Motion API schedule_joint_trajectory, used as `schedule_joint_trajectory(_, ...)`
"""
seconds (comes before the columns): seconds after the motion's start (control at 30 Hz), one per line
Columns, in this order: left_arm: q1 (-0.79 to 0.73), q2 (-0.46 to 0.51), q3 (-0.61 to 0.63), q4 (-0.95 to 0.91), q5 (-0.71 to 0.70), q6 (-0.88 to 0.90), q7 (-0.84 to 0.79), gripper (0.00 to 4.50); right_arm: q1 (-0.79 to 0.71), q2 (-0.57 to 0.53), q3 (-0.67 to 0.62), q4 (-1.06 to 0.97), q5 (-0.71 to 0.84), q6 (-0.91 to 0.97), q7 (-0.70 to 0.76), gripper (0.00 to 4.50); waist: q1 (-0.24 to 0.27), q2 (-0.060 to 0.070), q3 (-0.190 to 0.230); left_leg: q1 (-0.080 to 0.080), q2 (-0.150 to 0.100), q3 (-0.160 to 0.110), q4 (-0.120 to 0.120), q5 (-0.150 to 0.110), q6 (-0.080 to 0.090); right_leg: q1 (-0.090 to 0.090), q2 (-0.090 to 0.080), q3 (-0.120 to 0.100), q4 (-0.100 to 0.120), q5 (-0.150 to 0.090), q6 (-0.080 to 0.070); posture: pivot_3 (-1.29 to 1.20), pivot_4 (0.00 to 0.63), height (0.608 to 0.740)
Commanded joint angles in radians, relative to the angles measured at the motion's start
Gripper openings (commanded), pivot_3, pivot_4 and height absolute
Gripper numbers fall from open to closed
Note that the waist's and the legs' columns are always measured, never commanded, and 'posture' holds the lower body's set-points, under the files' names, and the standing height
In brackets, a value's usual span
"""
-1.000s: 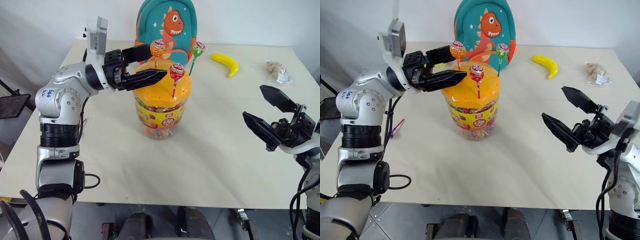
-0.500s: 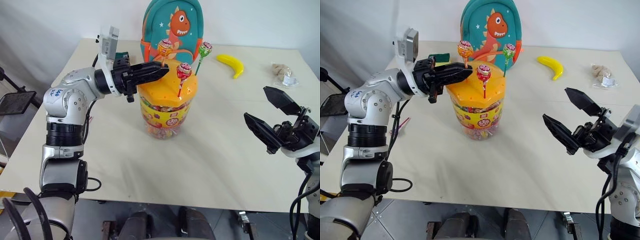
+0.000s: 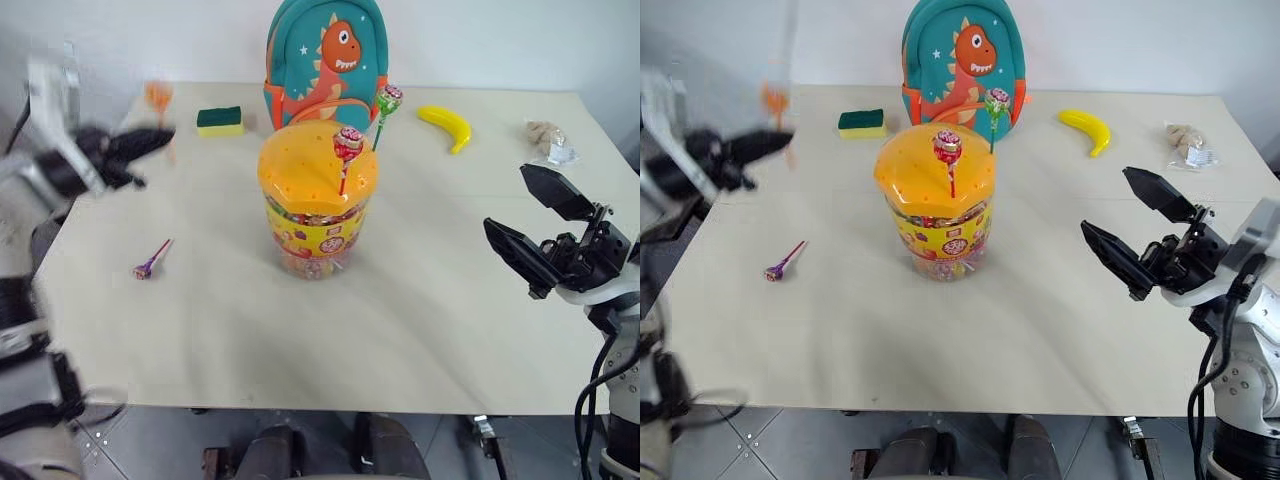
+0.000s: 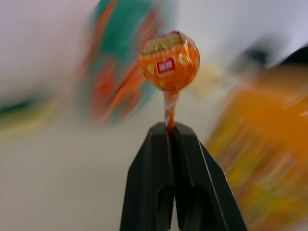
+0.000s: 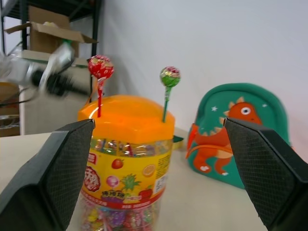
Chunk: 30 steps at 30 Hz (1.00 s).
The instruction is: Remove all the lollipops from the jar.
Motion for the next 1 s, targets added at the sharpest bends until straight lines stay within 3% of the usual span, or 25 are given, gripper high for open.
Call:
schedule_joint_trajectory(0.03,0.147,0.001,0.095,-0.169,-0.030,0.082,0.028,0.02,-0.018,-0.011,0.033,0.025,-0.038,-0.035,0.062,4.50,0.010,-0.003,0.001,-0.002,0.000,-0.002,0.001,0.000,0.000,0.000,-0.002,0.002,0.000,0.000,0.000,0.00,0.150,0.740)
schedule_joint_trajectory(0.23,0.405,-0.087,0.183,-0.329,-0.038,0.165,0.103,0.02,-0.060,-0.028,0.088,0.114,-0.113,-0.081,0.162,4.50,0.027,-0.003,0.001,-0.004,-0.004,-0.012,0.003,0.000,0.000,0.004,-0.011,0.001,-0.003,0.000,-0.001,0.00,0.150,0.740)
schedule_joint_trajectory(0.5,0.525,-0.163,0.169,-0.340,-0.027,0.145,0.123,0.02,-0.071,-0.028,0.089,0.139,-0.128,-0.086,0.186,4.50,0.024,-0.001,0.000,-0.002,-0.001,-0.010,0.001,-0.001,-0.003,0.003,-0.008,0.000,-0.002,-0.001,-0.003,0.00,0.150,0.740)
schedule_joint_trajectory(0.73,0.500,-0.160,0.166,-0.304,-0.034,0.122,0.107,1.86,-0.046,-0.037,0.063,0.123,-0.111,-0.077,0.184,4.50,0.025,0.001,-0.001,-0.001,-0.001,-0.010,0.001,-0.001,-0.003,0.003,-0.008,0.001,-0.001,-0.001,-0.003,0.00,0.150,0.740)
schedule_joint_trajectory(0.93,0.541,-0.080,0.232,-0.223,-0.046,-0.093,-0.135,3.66,-0.050,-0.058,0.055,0.094,-0.062,-0.036,0.195,4.50,0.019,0.002,-0.001,-0.002,0.000,-0.009,0.001,-0.001,-0.003,0.002,-0.008,0.001,-0.001,-0.002,-0.003,0.00,0.150,0.740)
schedule_joint_trajectory(1.0,0.549,-0.072,0.305,-0.210,-0.092,-0.198,-0.263,3.66,-0.094,-0.060,0.071,0.055,-0.010,0.023,0.155,4.50,0.010,0.002,0.000,-0.002,0.000,-0.009,0.000,-0.001,-0.003,0.001,-0.008,0.001,-0.002,-0.002,-0.003,0.00,0.150,0.740)
